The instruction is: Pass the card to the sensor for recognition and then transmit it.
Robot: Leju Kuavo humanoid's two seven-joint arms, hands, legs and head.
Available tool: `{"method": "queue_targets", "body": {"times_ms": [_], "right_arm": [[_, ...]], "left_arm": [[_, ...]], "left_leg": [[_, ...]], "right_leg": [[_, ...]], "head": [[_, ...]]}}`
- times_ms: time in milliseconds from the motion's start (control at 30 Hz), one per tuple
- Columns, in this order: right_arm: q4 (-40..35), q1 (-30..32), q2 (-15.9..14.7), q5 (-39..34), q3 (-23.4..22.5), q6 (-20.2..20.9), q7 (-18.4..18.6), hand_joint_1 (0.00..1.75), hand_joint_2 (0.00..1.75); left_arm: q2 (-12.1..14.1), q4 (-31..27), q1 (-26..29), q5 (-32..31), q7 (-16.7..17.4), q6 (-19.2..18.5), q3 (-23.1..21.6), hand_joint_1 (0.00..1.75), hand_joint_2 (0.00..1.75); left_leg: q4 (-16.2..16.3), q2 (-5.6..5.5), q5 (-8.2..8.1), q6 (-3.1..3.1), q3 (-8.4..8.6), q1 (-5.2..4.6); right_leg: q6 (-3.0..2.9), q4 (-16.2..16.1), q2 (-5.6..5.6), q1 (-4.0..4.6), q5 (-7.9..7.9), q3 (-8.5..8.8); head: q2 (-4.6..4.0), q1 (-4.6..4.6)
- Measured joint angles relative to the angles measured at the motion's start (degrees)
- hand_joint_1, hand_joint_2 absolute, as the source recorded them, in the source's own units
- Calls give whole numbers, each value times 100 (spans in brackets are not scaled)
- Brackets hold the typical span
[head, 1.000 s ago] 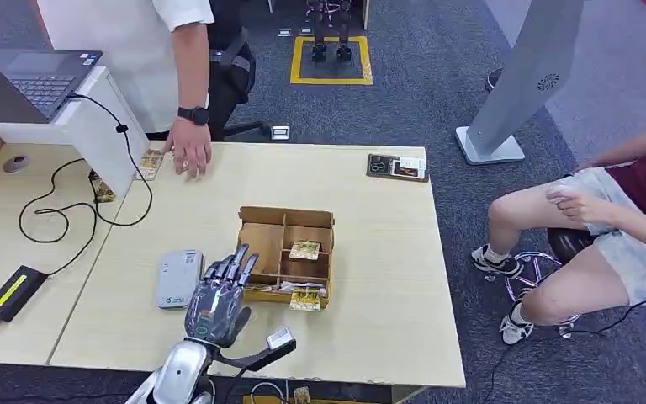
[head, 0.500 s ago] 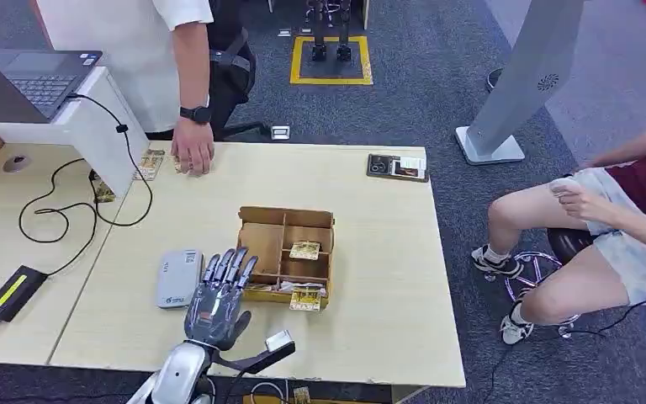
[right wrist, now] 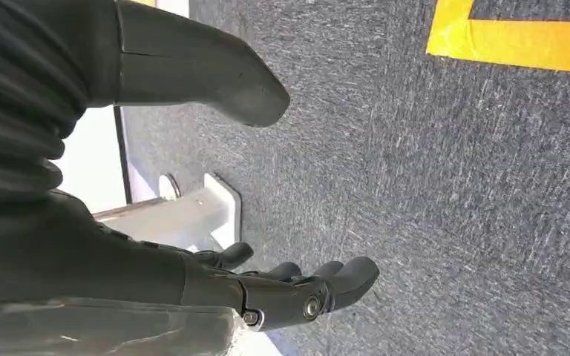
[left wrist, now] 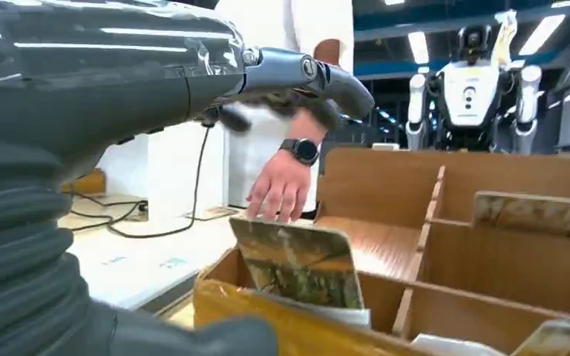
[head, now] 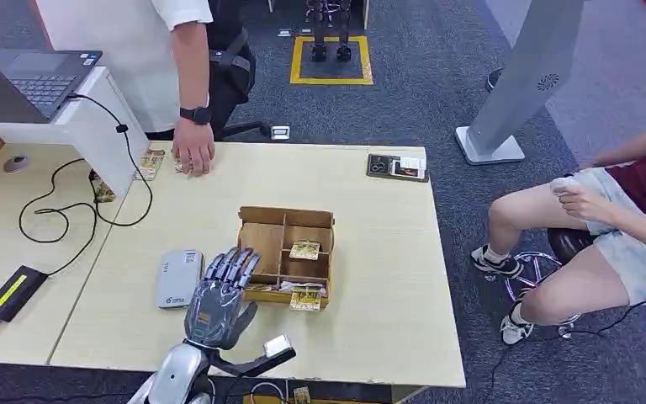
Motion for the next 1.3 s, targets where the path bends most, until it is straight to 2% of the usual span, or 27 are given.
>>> {"method": "queue_targets", "body": {"times_ms": [400,733,767,800,833,1067,1300], "right_arm": [[31,0,-39,0,0,-18,-15,0,175],[46,-2,-52,0,0,-44,-31,0,175],[48,-1,-55,-2,0,-46,-31,0,175],[50,-2,-57,-2,0,-55,-31,0,175],[55,-2,-59,-2,0,-59,-33,0,175],[81,-2,-70,-2,0,-59,-31,0,175],[85,0,-70,0,-2,-68,-31,0,175]], "left_arm": [[0,0,-2,124,-107,101,0,175,175],[6,2,-3,144,-100,33,0,175,175],[7,2,-1,142,-96,22,0,169,175],[9,2,-2,144,-96,15,0,106,175],[9,2,-1,144,-96,13,0,0,175],[7,2,16,116,2,114,0,0,175],[-31,2,116,96,-63,560,2,0,175]], "left_leg": [[0,0,0,0,0,0],[0,0,0,0,0,0],[0,0,0,0,0,0],[0,0,0,0,0,0],[0,0,0,0,0,0],[0,0,0,0,0,0],[0,0,0,0,-1,0]], "right_leg": [[0,0,0,0,0,0],[0,0,0,0,0,0],[0,0,0,0,0,0],[0,0,0,0,0,0],[0,0,0,0,0,0],[0,0,0,0,0,0],[0,0,0,0,0,0]], "head": [[0,-2],[0,0],[0,0],[0,0],[0,0],[0,0],[0,0]]}}
